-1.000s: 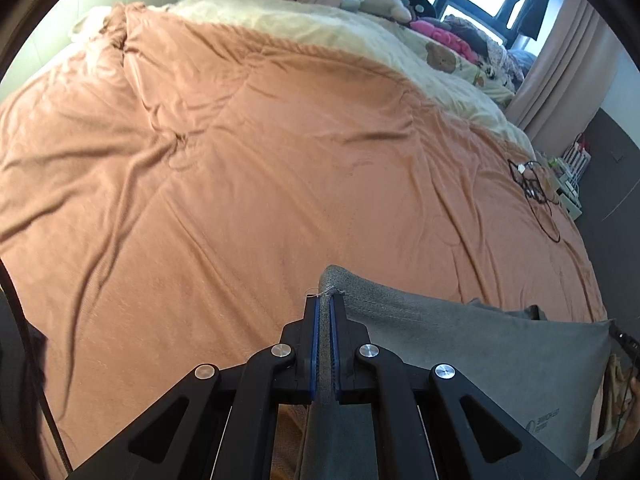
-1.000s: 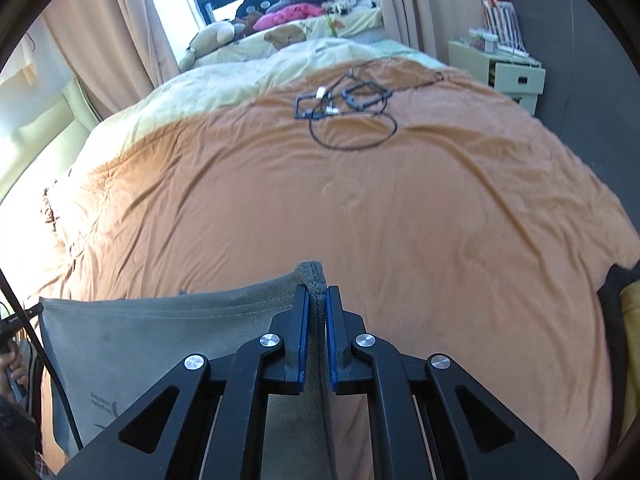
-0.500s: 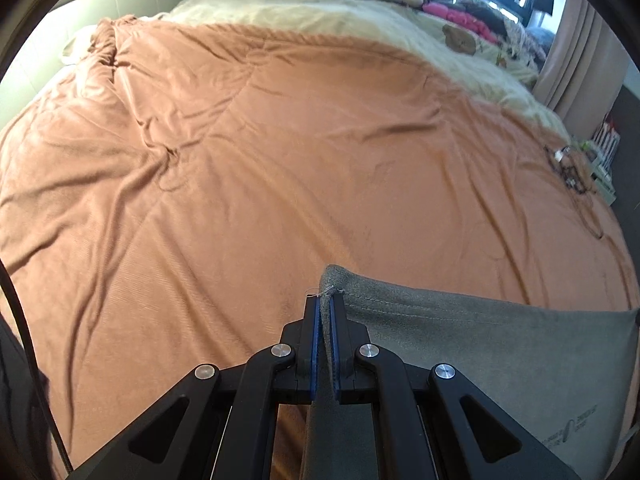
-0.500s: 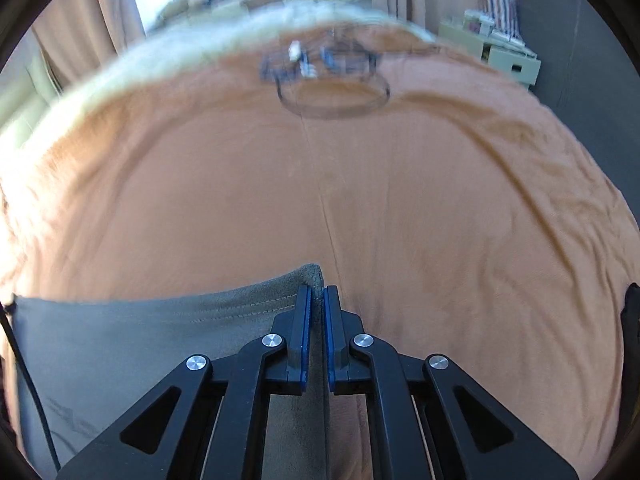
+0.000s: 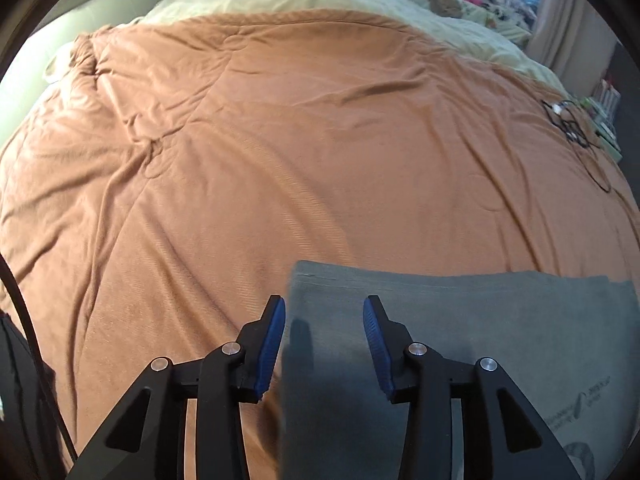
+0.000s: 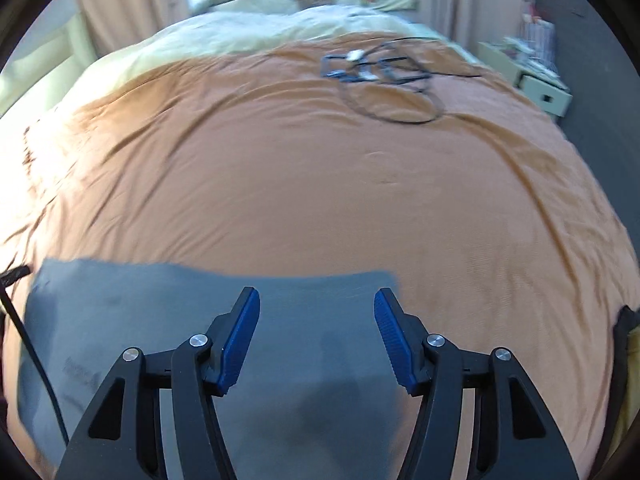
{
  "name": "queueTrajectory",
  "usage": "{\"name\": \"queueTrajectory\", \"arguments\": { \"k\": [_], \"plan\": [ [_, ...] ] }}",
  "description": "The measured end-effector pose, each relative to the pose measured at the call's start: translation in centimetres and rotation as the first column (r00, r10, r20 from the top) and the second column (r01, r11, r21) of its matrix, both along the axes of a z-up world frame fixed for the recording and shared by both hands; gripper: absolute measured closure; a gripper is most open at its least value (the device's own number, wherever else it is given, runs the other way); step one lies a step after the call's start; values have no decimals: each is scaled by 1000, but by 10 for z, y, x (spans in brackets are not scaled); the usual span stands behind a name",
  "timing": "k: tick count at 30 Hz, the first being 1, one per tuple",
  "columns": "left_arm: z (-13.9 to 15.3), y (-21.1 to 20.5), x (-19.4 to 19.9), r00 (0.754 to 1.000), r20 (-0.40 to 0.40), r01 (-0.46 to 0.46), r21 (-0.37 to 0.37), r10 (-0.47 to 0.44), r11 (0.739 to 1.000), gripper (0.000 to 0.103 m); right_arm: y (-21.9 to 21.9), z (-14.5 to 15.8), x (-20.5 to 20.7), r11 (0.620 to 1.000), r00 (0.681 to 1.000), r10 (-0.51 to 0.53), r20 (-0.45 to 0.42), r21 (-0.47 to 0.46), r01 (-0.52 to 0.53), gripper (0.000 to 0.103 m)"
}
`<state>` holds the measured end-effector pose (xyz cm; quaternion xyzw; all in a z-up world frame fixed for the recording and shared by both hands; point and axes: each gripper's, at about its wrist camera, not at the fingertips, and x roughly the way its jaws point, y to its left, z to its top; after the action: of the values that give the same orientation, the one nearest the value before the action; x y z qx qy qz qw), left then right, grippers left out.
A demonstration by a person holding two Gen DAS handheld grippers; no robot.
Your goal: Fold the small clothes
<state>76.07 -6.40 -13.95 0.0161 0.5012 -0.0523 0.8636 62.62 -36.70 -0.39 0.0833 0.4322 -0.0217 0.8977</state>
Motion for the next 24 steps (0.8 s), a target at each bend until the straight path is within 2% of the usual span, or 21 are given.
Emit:
{"name": "queueTrajectory", "arguments": {
  "k": [1,3,5,6,7,9,11,14,18,21,24],
  "plan": [
    [3,-6,-4,1000,-2,14,-8,-14,1000,60,10,-1,0,1000,1000,27,-10,3,-27,46],
    [5,-18,-10,999,-9,45,-24,-45,999,60,22,-3,3,998,997,66,-26,16,-66,65],
    [3,-29,-13,997,-25,70,-45,-71,997,61,34,-8,10,994,993,105,-51,48,-103,74],
    [2,-36,-15,996,-36,83,-60,-85,995,65,40,-11,13,991,991,123,-57,63,-119,80],
    [0,-43,-17,994,-46,97,-74,-101,993,69,49,-15,16,987,987,145,-65,74,-140,81],
    [-6,-59,-21,989,-78,119,-94,-127,988,83,45,-17,29,982,982,171,-76,90,-165,84],
    [-11,-73,-25,984,-96,139,-118,-150,983,87,46,-27,36,976,976,195,-94,112,-184,85],
    [-18,-98,-26,974,-111,184,-134,-200,974,87,50,-42,54,973,968,209,-137,126,-192,86],
    [-32,-128,-21,963,-129,219,-147,-238,965,87,49,-50,72,975,969,200,-145,123,-183,86],
    [-42,-143,-13,961,-137,223,-135,-241,965,87,48,-55,85,979,975,174,-139,131,-156,86],
    [-50,-151,-2,969,-130,193,-131,-210,972,87,54,-57,95,985,981,147,-128,111,-133,86]
  ]
}}
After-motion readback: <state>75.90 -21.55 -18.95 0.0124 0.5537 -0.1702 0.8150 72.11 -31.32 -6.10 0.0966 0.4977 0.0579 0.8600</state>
